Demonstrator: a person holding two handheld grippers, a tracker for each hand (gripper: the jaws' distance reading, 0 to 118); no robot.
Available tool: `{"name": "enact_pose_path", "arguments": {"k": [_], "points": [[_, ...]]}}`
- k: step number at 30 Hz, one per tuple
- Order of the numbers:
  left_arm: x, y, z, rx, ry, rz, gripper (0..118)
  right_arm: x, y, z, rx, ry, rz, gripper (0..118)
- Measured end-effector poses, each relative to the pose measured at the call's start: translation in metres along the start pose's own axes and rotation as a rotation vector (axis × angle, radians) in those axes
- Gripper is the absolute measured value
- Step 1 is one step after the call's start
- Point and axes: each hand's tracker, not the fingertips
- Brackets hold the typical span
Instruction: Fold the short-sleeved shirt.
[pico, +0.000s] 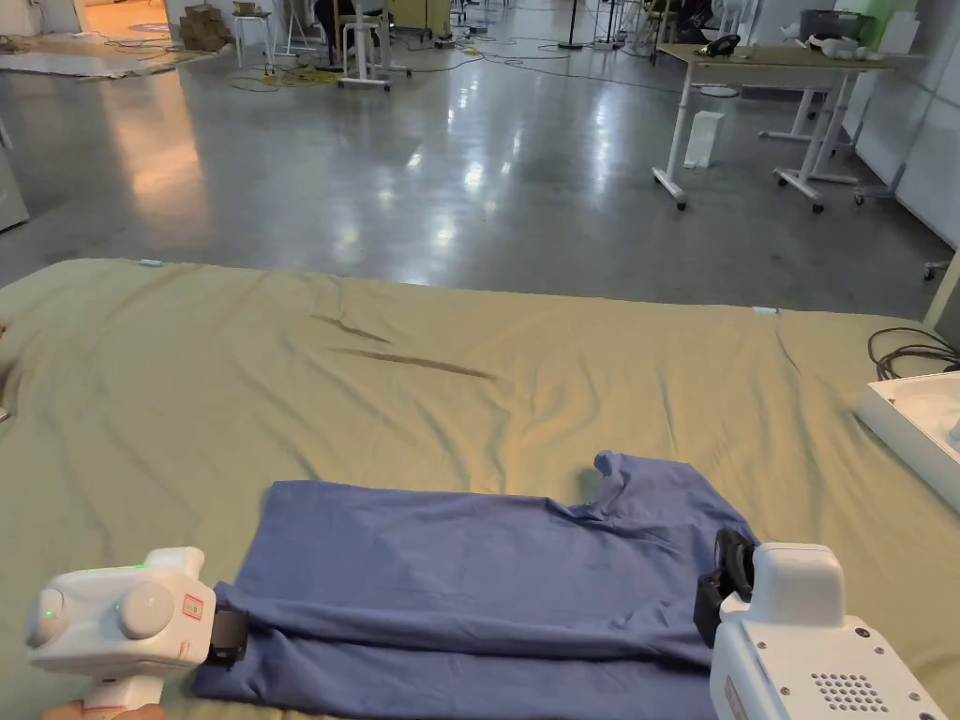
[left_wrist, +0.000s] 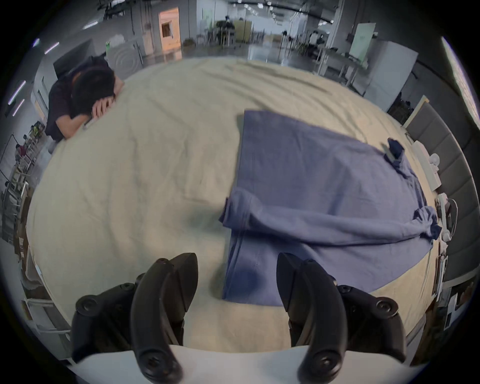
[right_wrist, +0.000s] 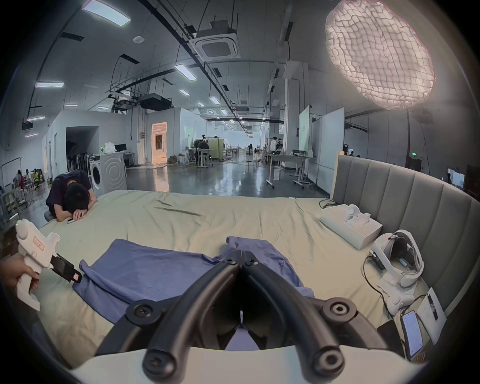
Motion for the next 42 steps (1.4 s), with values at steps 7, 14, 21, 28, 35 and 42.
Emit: {"name": "enact_pose_path", "arguments": {"k": [7, 14, 21, 28, 35, 42], "points": [[0.020, -0.020, -0.018, -0.050, 0.095, -0.040, 50, 0.008, -0.012, -0.003, -0.054, -0.020, 0.007, 0], [0.030, -0.033, -0.013, -0.031, 0.100, -0.156, 10, 0.026, -0.021, -0.008, -0.099, -0.043, -0.002, 0], [0.001, -0.038, 0.022, 0.074, -0.001, -0.062, 8, 0.072, -0.022, -0.020, -0.226, -0.116, 0.018, 0], [-0.006, -0.045, 0.037, 0.145, -0.047, -0.053, 8, 0.122, -0.047, -0.063, -0.525, -0.041, -0.059, 61], [-0.002, -0.044, 0.033, 0.125, -0.041, -0.061, 8, 0.124, -0.096, -0.111, -0.758, 0.022, -0.022, 66], [-0.001, -0.046, 0.027, 0.106, -0.036, -0.054, 8, 0.111, -0.122, -0.118, -0.799, 0.033, 0.017, 67]]}}
